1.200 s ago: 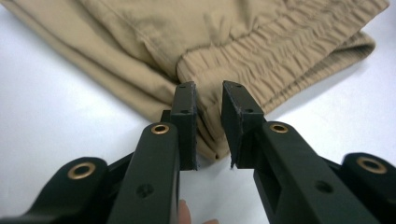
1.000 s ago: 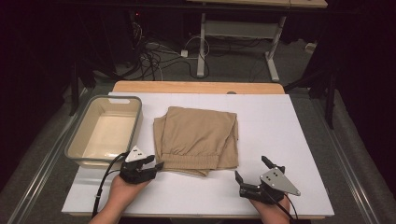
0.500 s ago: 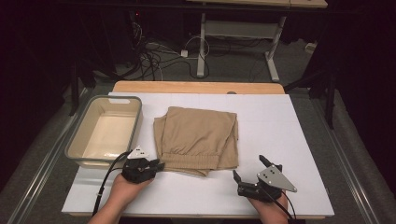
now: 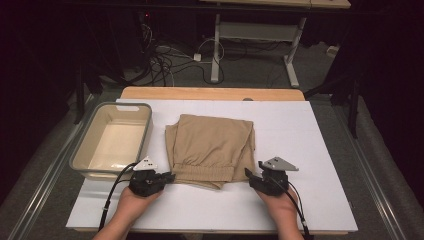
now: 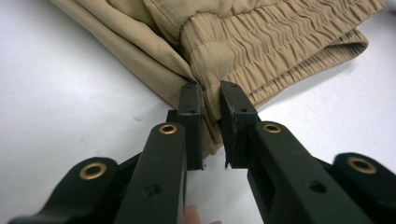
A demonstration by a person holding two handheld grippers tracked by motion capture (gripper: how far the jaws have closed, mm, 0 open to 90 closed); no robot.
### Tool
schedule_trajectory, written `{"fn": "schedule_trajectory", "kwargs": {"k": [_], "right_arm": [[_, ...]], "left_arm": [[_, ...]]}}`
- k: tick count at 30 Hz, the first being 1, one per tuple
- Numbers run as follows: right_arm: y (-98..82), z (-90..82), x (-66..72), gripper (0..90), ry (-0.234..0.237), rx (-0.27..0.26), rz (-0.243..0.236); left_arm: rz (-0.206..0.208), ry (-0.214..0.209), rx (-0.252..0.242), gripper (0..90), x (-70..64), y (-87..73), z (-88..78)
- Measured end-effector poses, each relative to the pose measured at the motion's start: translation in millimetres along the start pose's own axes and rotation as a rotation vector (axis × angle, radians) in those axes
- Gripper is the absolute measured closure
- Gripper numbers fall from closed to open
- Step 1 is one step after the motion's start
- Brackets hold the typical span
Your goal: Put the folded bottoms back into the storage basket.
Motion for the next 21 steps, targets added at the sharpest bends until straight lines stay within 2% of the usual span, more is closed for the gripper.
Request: {"fn": "schedule_trajectory", "kwargs": {"k": [1, 2, 4, 5, 6, 7, 8, 9, 10, 15, 18, 19, 21], "right_arm": [[0.0, 0.0, 0.0, 44.4, 0.0, 0.0, 0.0], [0.6, 5.4, -1.0, 43.7, -0.012, 0.036, 0.003], [-2.0, 15.2, -0.4, 43.5, -0.002, 0.115, 0.007], [-2.8, 14.3, 1.7, 54.0, 0.008, 0.106, 0.003], [-3.2, 13.7, 2.5, 60.3, 0.022, 0.105, 0.004], [-3.2, 13.7, 2.5, 60.3, 0.022, 0.105, 0.004], [-4.5, 12.3, 5.0, 79.3, 0.074, 0.101, -0.001], [-4.5, 12.3, 5.0, 79.3, 0.074, 0.101, -0.001], [-4.9, 11.4, 6.6, 84.4, 0.108, 0.097, -0.02], [-6.1, 5.6, 10.5, 85.5, 0.112, 0.081, -0.053], [-9.3, -4.8, 14.9, 85.5, 0.113, 0.056, -0.074], [-13.7, -12.6, 19.2, 85.5, 0.114, 0.052, -0.09], [-16.5, -17.1, 21.8, 85.4, 0.113, 0.052, -0.099]], "left_arm": [[0.0, -0.001, 0.0, 78.3, 0.1, 0.0, -0.1], [-0.001, -0.001, -0.002, 78.3, 0.0, -0.1, -0.2], [0.0, 0.001, -0.004, 78.3, -0.5, -0.3, -0.2], [0.002, 0.0, -0.003, 78.2, -0.5, -0.2, -0.4], [0.002, 0.001, -0.005, 78.2, -0.7, -0.3, -0.3], [0.004, 0.002, -0.005, 78.2, -1.0, -0.4, -0.4], [0.007, 0.004, -0.005, 78.2, -1.3, -0.5, -0.5], [0.008, 0.005, -0.006, 78.2, -1.5, -0.6, -0.5], [0.012, 0.009, -0.008, 78.2, -2.1, -0.7, -0.7], [0.016, 0.004, -0.012, 78.1, -1.6, -0.8, -1.8], [0.019, -0.007, -0.011, 77.9, -1.5, -0.8, -1.7], [0.016, -0.012, -0.01, 77.9, -1.5, -0.8, -1.7], [0.016, -0.029, -0.009, 77.9, -0.6, -0.5, -1.9]]}}
Point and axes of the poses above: each handheld gripper's, and its own axes: z roughly forward along the jaws, y roughly out of its top, x roughly to its left, the point moved 1 cm from there along z, roughly forward along the jaws, and after that the axes turned 7 degrees about -x, right-handed, at the moved point
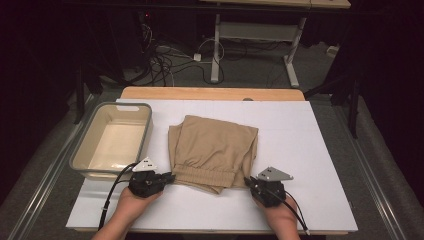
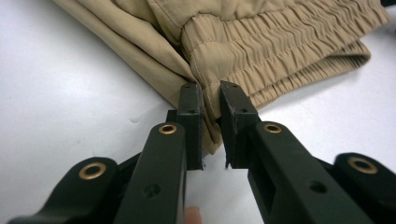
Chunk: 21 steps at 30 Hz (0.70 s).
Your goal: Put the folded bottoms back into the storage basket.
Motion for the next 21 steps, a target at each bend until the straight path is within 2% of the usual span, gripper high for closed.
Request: {"fn": "schedule_trajectory", "kwargs": {"k": [1, 3, 5, 6, 9, 10, 11, 14, 17, 19, 21], "right_arm": [[-5.8, -9.1, 6.3, 85.3, 0.006, -0.003, -0.006], [-8.2, -14.8, 9.2, 85.3, 0.013, -0.008, -0.002], [-11.8, -27.6, 15.3, 85.3, 0.031, -0.025, 0.002], [-15.6, -39.2, 23.1, 85.3, 0.046, -0.037, 0.001], [-18.8, -46.9, 31.3, 84.5, 0.069, -0.032, -0.01], [-15.8, -50.4, 36.3, 77.5, 0.081, -0.05, -0.009], [-15.8, -50.4, 36.3, 77.5, 0.081, -0.05, -0.009], [-8.0, -55.4, 36.5, 62.6, 0.099, -0.113, 0.025], [-3.2, -60.5, 32.7, 54.4, 0.07, -0.157, 0.028], [1.1, -60.8, 23.4, 50.1, 0.043, -0.183, 0.036], [2.1, -59.7, 20.5, 50.1, 0.044, -0.19, 0.04]], "left_arm": [[0.02, -0.017, 0.0, 78.0, -0.6, 0.2, -1.1], [0.032, -0.026, 0.0, 78.0, -1.1, 0.3, -1.7], [0.052, -0.042, 0.004, 78.1, -2.6, 0.5, -3.2], [0.064, -0.057, 0.014, 78.3, -4.2, 0.7, -5.7], [0.074, -0.059, 0.014, 78.8, -5.6, 0.9, -10.7], [0.08, -0.049, 0.003, 78.9, -5.9, 1.3, -13.7], [0.079, -0.036, -0.01, 78.9, -5.5, 1.6, -16.7], [0.069, -0.019, -0.022, 79.4, -2.4, 1.1, -21.9], [0.067, -0.008, -0.015, 80.0, -1.4, -3.0, -25.0], [0.071, -0.003, -0.012, 80.8, -1.6, -5.7, -26.6], [0.074, 0.01, -0.01, 81.9, -2.0, -8.9, -28.8]]}}
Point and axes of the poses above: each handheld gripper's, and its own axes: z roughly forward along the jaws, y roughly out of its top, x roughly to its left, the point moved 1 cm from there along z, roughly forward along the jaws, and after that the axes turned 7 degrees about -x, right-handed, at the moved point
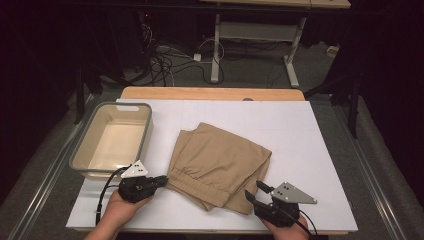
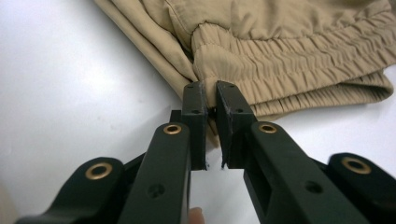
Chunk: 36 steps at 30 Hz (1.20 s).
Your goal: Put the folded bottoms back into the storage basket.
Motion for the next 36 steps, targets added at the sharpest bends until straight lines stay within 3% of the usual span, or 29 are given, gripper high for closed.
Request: {"fn": "schedule_trajectory", "kwargs": {"k": [2, 3, 5, 9, 11, 15, 19, 20, 21, 25, 27, 28, 29, 33, 36], "right_arm": [[1.2, 5.3, -4.2, 50.4, 0.007, 0.001, 0.0], [1.7, 9.4, -4.1, 51.9, 0.029, -0.004, 0.002], [5.0, 28.1, 5.6, 54.2, 0.094, 0.014, -0.031], [9.9, 47.1, 14.3, 59.5, 0.105, 0.039, -0.062], [10.3, 57.1, 7.5, 62.1, 0.079, 0.058, -0.047], [2.9, 60.5, 1.1, 62.5, 0.068, 0.103, -0.051], [-2.3, 52.2, 3.1, 62.6, 0.094, 0.115, -0.021], [-2.4, 48.4, 5.3, 62.5, 0.108, 0.103, -0.025], [-1.1, 41.1, 12.5, 60.9, 0.157, 0.086, -0.028], [0.9, 35.5, 26.1, 55.1, 0.201, 0.056, -0.029], [-3.4, 42.7, 38.7, 41.4, 0.222, 0.082, -0.03], [-3.4, 42.7, 38.7, 41.4, 0.222, 0.082, -0.03], [-7.5, 50.6, 44.7, 35.0, 0.209, 0.129, -0.047], [-13.3, 58.3, 49.0, 38.0, 0.199, 0.188, -0.072], [-17.5, 62.4, 52.8, 46.5, 0.18, 0.225, -0.133]], "left_arm": [[-0.001, 0.015, -0.006, 81.3, 0.3, -3.4, -1.5], [-0.011, 0.015, -0.006, 75.0, 0.4, -4.8, -1.5], [0.009, 0.019, -0.03, 61.2, -2.9, -7.6, -3.3], [0.094, 0.06, -0.076, 53.2, -16.1, -9.3, -6.3], [0.133, 0.076, -0.098, 49.0, -22.4, -7.9, -6.8], [0.153, 0.065, -0.111, 47.3, -26.8, -3.9, -2.5], [0.167, 0.049, -0.124, 46.0, -30.2, 2.1, 2.6], [0.176, 0.05, -0.13, 46.0, -30.7, 4.1, 3.6], [0.182, 0.05, -0.136, 46.0, -30.8, 6.1, 4.7], [0.18, 0.019, -0.138, 45.9, -31.6, 11.8, 10.1], [0.182, 0.01, -0.124, 44.1, -34.0, 14.0, 13.4], [0.181, 0.007, -0.114, 44.1, -34.1, 15.0, 15.0], [0.177, 0.004, -0.112, 44.1, -33.3, 15.6, 16.3], [0.158, 0.001, -0.099, 43.1, -28.4, 15.8, 19.0], [0.167, 0.01, -0.098, 42.9, -27.9, 15.2, 20.1]]}}
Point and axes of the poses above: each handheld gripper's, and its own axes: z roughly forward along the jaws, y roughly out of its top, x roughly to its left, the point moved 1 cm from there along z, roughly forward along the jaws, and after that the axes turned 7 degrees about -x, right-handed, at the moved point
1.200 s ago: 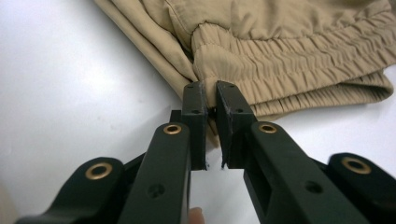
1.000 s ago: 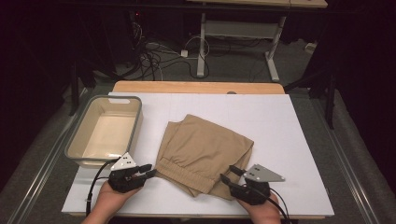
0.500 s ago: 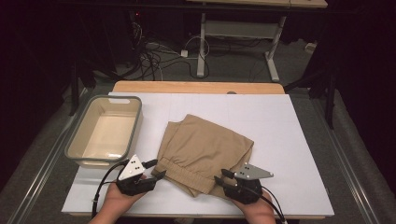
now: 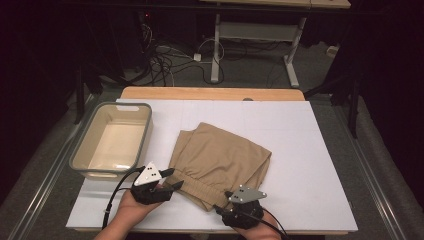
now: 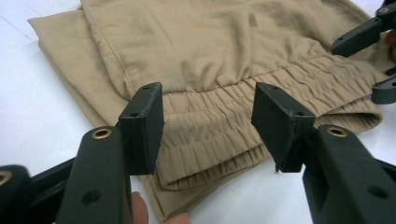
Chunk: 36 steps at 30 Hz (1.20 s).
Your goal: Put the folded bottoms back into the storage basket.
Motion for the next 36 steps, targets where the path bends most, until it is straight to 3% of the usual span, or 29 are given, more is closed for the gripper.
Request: {"fn": "schedule_trajectory", "kwargs": {"k": [2, 9, 13, 19, 23, 27, 29, 34, 36], "right_arm": [[0.2, 0.1, 0.9, 47.8, -0.003, 0.005, -0.005], [3.0, -2.9, -0.2, 57.7, 0.028, -0.009, 0.0], [3.5, -3.0, 0.1, 59.0, 0.032, -0.003, -0.014], [7.4, -6.8, -1.3, 59.7, 0.045, -0.032, 0.007], [11.7, -11.1, -2.3, 59.6, 0.05, -0.063, 0.028], [19.2, -15.1, -4.3, 59.5, 0.05, -0.115, 0.051], [23.6, -16.5, -4.1, 59.5, 0.052, -0.136, 0.064], [31.5, -16.0, 0.4, 59.3, 0.05, -0.159, 0.051], [33.1, -15.1, 2.1, 59.3, 0.054, -0.164, 0.055]], "left_arm": [[0.007, 0.011, 0.007, 42.9, 0.6, -0.9, 0.6], [-0.024, 0.007, -0.004, 40.8, 0.7, 0.0, -4.5], [-0.009, -0.015, -0.004, 37.7, -4.6, 1.9, -7.6], [0.009, -0.039, 0.019, 34.0, -11.9, 0.7, -3.1], [0.108, -0.072, 0.046, 34.0, -32.2, 1.5, 5.2], [0.2, 0.026, 0.082, 34.4, -39.1, -1.0, 15.3], [0.202, 0.046, 0.063, 37.1, -36.3, -0.3, 16.0], [0.248, 0.176, 0.04, 37.7, -29.6, 0.8, 18.5], [0.238, 0.186, 0.044, 38.5, -26.6, 0.1, 19.4]]}}
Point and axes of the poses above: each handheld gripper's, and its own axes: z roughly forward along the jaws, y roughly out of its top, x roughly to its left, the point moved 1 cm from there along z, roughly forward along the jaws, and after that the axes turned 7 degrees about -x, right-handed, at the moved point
